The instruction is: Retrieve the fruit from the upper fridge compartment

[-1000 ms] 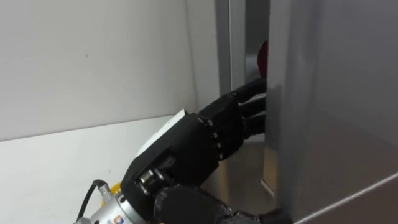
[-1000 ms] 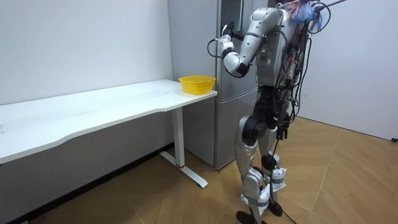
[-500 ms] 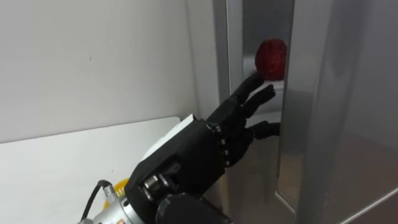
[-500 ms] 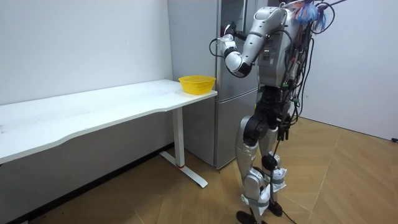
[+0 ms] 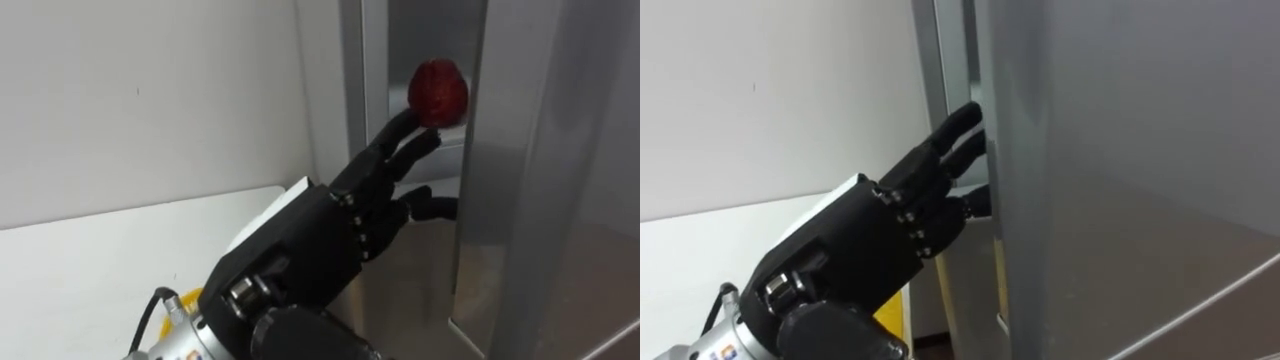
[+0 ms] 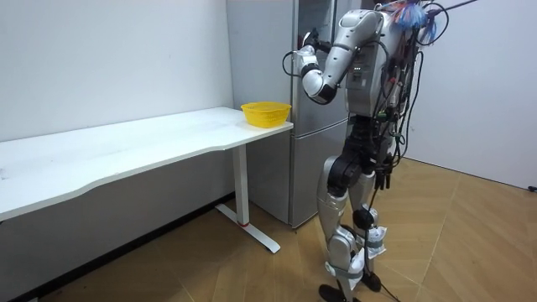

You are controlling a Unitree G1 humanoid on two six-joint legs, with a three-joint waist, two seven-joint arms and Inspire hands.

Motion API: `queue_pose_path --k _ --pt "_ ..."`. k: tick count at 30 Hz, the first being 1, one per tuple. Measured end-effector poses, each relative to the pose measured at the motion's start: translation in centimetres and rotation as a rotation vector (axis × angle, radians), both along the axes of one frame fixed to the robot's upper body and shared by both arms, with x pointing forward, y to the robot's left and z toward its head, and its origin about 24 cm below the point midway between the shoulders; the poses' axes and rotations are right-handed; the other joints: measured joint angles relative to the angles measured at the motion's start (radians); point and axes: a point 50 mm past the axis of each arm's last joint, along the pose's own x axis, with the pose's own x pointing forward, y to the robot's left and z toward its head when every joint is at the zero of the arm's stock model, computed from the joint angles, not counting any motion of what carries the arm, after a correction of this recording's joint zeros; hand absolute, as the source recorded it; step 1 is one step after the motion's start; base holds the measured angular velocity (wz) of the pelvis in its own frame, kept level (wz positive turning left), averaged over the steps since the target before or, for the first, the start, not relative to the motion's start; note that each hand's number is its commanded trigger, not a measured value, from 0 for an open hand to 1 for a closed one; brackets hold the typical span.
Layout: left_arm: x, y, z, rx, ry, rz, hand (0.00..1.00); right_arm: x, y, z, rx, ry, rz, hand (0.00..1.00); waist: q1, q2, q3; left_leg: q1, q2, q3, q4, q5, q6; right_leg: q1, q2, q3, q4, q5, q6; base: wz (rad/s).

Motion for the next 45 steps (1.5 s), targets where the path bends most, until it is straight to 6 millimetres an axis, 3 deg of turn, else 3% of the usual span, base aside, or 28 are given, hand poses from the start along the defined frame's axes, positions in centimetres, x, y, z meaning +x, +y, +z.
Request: queue_pose_path --k 13,19,29,35,45 --pt "-0.5 -3.3 1.9 0.023 -0.093 -0.186 0.0 0.1 -0.9 0.3 -0.009 -0.019 0.002 0.0 -0.048 0.003 -0.0014 0.012 0.003 0.065 -0.003 0.0 0.0 -0.011 0.0 0.05 0.003 0.006 0.004 -0.12" --pt "-0.5 -3.7 2.6 0.009 -0.117 -0.224 0.0 -0.6 -1.2 0.3 -0.022 -0.003 -0.022 0.0 -0.087 0.006 -0.0003 0.021 0.007 0.08 -0.006 0.0 0.0 -0.014 0.005 0.074 0.004 0.008 0.001 -0.11" --pt "-0.4 -4.5 2.1 0.006 -0.082 -0.268 0.0 -1.3 -1.2 0.3 -0.015 0.013 -0.059 0.0 -0.13 0.013 0.0025 0.025 0.02 0.106 -0.006 0.0 0.0 -0.03 0.02 0.111 -0.003 0.021 -0.005 -0.1" --pt "-0.4 -5.7 1.8 0.021 -0.063 -0.325 0.0 -1.1 -1.3 0.3 -0.008 -0.014 -0.1 0.0 -0.139 0.015 0.0031 0.018 0.024 0.126 -0.006 0.0 0.0 -0.047 0.023 0.127 0.001 0.03 -0.004 -0.09" --pt "-0.6 -5.9 2.1 -0.011 -0.056 -0.362 0.0 -0.9 -1.8 0.5 -0.002 -0.026 -0.14 0.0 -0.147 0.021 0.0009 0.004 0.024 0.135 -0.005 0.0 0.0 -0.066 0.025 0.146 -0.001 0.037 -0.002 -0.06"
